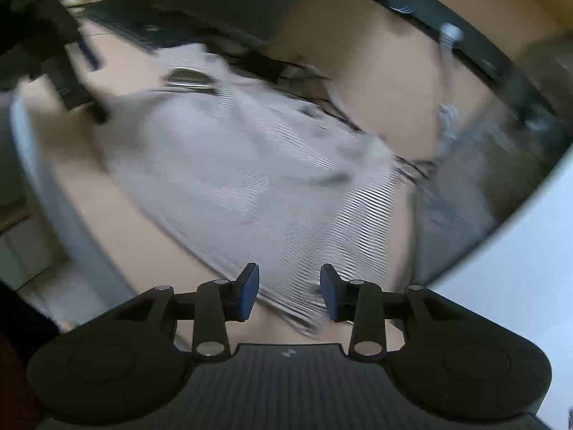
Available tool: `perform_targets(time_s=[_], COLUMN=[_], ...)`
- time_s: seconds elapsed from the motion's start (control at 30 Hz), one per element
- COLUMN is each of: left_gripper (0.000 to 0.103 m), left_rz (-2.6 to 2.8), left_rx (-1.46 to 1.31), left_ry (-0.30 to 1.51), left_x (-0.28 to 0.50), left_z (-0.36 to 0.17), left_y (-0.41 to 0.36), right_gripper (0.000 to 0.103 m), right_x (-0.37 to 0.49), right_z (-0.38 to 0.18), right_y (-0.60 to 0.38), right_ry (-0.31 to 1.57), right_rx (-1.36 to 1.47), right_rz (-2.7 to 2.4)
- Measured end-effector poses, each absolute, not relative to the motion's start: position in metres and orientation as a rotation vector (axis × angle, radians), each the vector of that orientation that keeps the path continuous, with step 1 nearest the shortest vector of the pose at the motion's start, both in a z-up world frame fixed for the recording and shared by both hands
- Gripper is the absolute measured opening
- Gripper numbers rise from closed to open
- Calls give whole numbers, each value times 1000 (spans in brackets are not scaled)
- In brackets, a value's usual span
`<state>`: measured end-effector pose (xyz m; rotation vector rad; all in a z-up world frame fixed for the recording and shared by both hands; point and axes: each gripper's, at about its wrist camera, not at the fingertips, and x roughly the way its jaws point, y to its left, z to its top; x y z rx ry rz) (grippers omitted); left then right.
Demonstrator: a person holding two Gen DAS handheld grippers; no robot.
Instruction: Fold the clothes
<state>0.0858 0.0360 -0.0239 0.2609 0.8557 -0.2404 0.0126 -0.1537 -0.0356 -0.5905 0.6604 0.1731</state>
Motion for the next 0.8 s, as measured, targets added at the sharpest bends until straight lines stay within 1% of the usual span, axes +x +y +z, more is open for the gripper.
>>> perform_targets(time_s=[0.1, 0.23, 0.3, 0.37, 0.47, 0.57, 0.8], left_gripper=[103, 103, 103, 103, 103, 103, 103], left_rz=[-275, -323, -340, -357, -382, -407, -349], left_rx=[257, 246, 247, 232, 208, 183, 228], left_ry=[849, 854, 858, 849, 834, 819, 777], left_x=[81, 76, 76, 82, 93, 104, 127], left_z=[-21, -21, -22, -20, -16, -13, -16], left_y=[33, 26, 21, 18, 13, 8, 30], right_gripper=[45, 46, 46, 46, 46, 46, 46], right_x=[13, 16, 27, 42, 57, 72, 86], right_z=[-46, -60, -62, -54, -31, -23, -41], right_y=[-136, -116, -111, -113, -125, -141, -152], right_ry=[668, 661, 654, 662, 667, 690, 764], right_rx=[-636, -704, -690, -599, -373, -208, -109], right_rz=[257, 290, 281, 282, 272, 211, 82])
